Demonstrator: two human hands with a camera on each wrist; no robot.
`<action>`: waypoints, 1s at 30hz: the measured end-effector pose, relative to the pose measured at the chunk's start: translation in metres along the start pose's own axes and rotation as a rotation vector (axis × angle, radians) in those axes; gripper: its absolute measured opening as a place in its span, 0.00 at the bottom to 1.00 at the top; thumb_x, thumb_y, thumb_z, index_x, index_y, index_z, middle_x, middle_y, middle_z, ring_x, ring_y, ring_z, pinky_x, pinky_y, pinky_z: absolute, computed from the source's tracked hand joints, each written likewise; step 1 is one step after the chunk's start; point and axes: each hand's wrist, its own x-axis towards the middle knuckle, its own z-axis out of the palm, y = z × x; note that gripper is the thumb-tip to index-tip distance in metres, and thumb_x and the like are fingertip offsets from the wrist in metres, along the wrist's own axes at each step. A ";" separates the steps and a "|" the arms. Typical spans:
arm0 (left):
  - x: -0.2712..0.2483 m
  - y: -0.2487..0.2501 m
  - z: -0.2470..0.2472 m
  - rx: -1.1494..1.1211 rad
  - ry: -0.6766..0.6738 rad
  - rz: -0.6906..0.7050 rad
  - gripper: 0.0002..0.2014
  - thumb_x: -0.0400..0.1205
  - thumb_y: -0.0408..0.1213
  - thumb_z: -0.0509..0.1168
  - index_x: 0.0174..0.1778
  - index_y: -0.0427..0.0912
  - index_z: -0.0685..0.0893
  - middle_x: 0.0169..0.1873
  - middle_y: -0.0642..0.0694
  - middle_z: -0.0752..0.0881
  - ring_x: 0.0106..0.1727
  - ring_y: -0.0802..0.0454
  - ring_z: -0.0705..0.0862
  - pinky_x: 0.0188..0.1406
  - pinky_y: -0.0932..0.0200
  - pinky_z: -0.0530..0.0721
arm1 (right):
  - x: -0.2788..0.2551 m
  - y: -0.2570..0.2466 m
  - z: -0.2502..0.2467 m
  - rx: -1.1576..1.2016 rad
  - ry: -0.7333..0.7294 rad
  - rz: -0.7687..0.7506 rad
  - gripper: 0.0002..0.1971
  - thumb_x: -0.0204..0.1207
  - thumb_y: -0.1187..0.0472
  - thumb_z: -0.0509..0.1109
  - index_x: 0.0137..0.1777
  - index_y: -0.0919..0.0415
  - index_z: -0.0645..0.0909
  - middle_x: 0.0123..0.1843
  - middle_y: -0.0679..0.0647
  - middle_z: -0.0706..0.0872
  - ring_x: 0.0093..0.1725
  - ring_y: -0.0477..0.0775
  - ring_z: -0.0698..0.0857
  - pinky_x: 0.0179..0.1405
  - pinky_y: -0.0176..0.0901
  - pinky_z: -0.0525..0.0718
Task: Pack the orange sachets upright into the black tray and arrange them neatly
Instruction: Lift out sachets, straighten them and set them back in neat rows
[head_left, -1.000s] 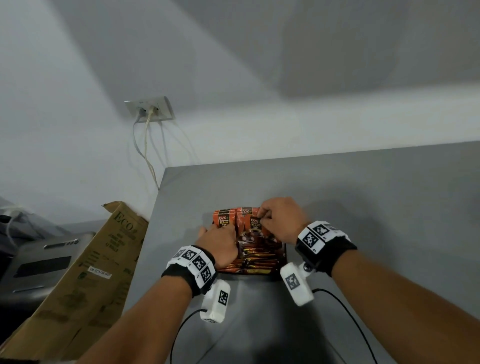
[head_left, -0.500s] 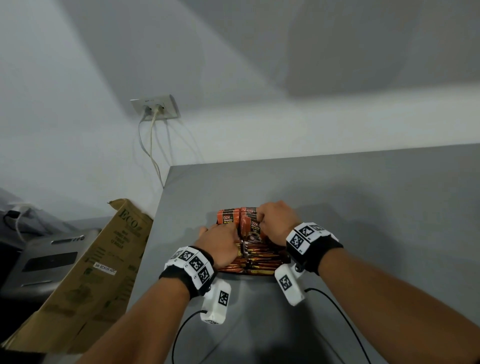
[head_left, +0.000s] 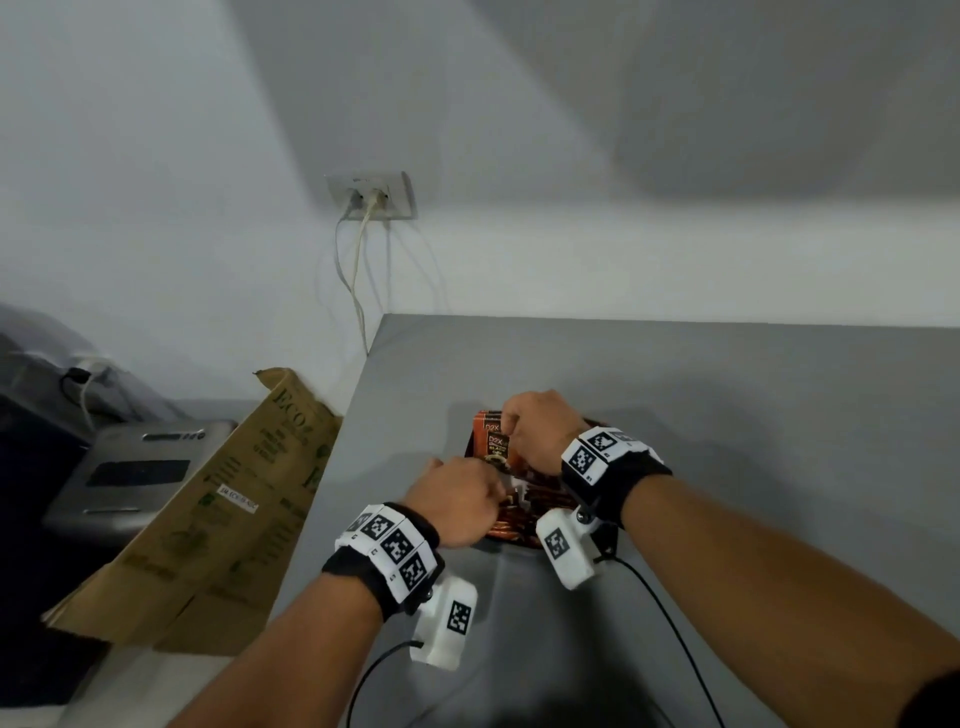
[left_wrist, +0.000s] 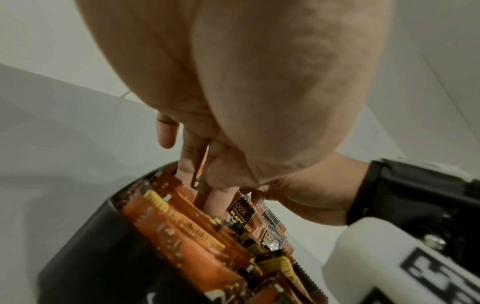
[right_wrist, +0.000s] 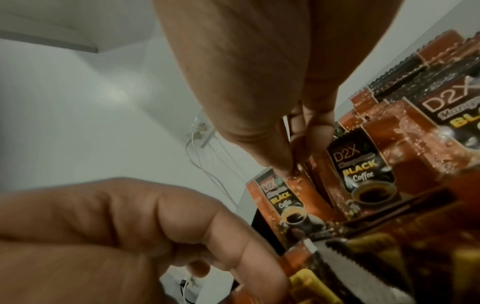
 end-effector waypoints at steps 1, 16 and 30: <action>-0.001 -0.001 0.000 -0.005 0.004 0.002 0.23 0.70 0.43 0.50 0.48 0.47 0.90 0.49 0.50 0.90 0.53 0.49 0.85 0.70 0.43 0.73 | 0.003 -0.002 0.002 -0.015 -0.011 0.004 0.11 0.72 0.72 0.72 0.41 0.52 0.84 0.50 0.53 0.89 0.47 0.54 0.86 0.49 0.42 0.84; -0.006 -0.007 0.004 -0.079 0.035 0.022 0.10 0.77 0.38 0.64 0.51 0.52 0.88 0.50 0.55 0.87 0.51 0.53 0.84 0.58 0.58 0.77 | -0.008 0.009 -0.011 0.013 0.026 -0.035 0.09 0.77 0.65 0.68 0.50 0.56 0.89 0.51 0.50 0.89 0.49 0.48 0.85 0.52 0.41 0.83; 0.003 0.001 0.019 0.004 0.084 0.171 0.20 0.76 0.54 0.67 0.64 0.59 0.80 0.59 0.56 0.83 0.60 0.54 0.81 0.67 0.48 0.77 | -0.058 0.057 -0.015 -0.057 -0.275 -0.044 0.18 0.75 0.48 0.75 0.65 0.48 0.86 0.57 0.44 0.89 0.55 0.45 0.87 0.58 0.40 0.84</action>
